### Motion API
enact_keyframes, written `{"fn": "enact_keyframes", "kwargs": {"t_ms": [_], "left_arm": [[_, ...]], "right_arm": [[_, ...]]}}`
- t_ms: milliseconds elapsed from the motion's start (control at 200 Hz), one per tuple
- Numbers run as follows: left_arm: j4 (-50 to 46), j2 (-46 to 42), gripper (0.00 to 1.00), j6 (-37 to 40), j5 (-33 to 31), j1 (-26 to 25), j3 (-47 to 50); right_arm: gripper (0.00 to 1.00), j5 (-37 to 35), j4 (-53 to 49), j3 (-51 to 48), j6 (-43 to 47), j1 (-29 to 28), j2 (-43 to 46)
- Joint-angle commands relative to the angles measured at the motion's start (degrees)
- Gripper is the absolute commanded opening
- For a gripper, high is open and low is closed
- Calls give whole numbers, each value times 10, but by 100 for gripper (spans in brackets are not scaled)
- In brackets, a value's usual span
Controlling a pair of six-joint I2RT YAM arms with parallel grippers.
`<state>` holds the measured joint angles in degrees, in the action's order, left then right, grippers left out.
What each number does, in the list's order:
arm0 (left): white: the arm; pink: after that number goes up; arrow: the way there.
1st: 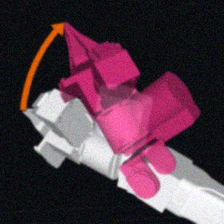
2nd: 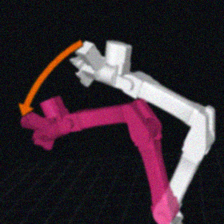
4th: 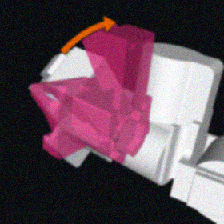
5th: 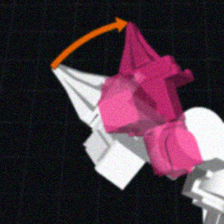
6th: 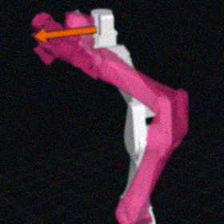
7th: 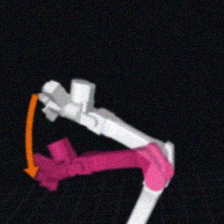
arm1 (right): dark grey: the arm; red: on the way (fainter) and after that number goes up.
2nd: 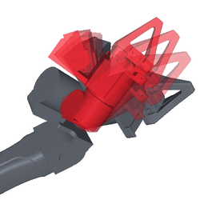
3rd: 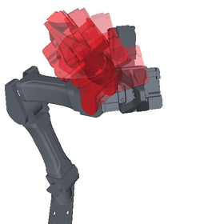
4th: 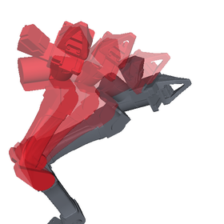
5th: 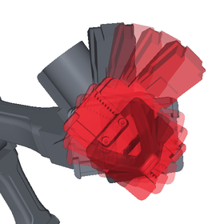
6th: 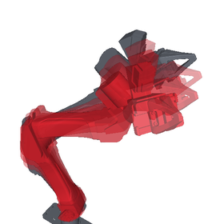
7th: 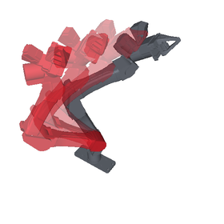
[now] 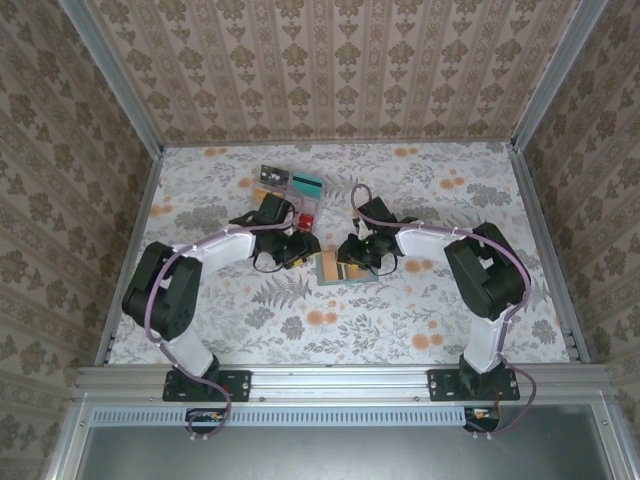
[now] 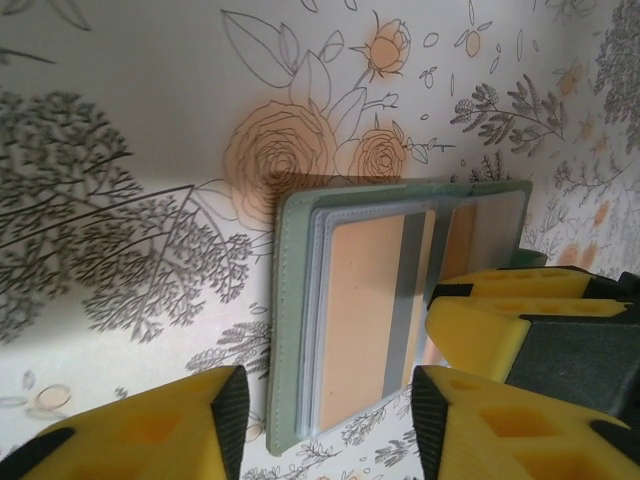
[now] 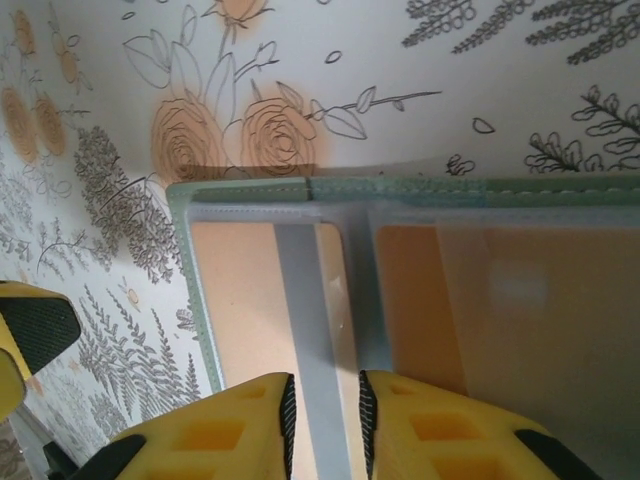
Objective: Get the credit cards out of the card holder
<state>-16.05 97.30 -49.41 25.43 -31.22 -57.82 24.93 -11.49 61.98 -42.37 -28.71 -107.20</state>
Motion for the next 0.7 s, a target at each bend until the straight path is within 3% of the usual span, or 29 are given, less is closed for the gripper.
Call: {"fn": "enact_keyframes", "kwargs": {"t_ms": [0, 695], "left_arm": [[9, 16, 47, -7, -2, -19, -28], [12, 89, 17, -23, -18, -41, -37]], "right_arm": [[26, 10, 3, 1, 6, 3, -11], [19, 27, 33, -26, 11, 14, -18]]}}
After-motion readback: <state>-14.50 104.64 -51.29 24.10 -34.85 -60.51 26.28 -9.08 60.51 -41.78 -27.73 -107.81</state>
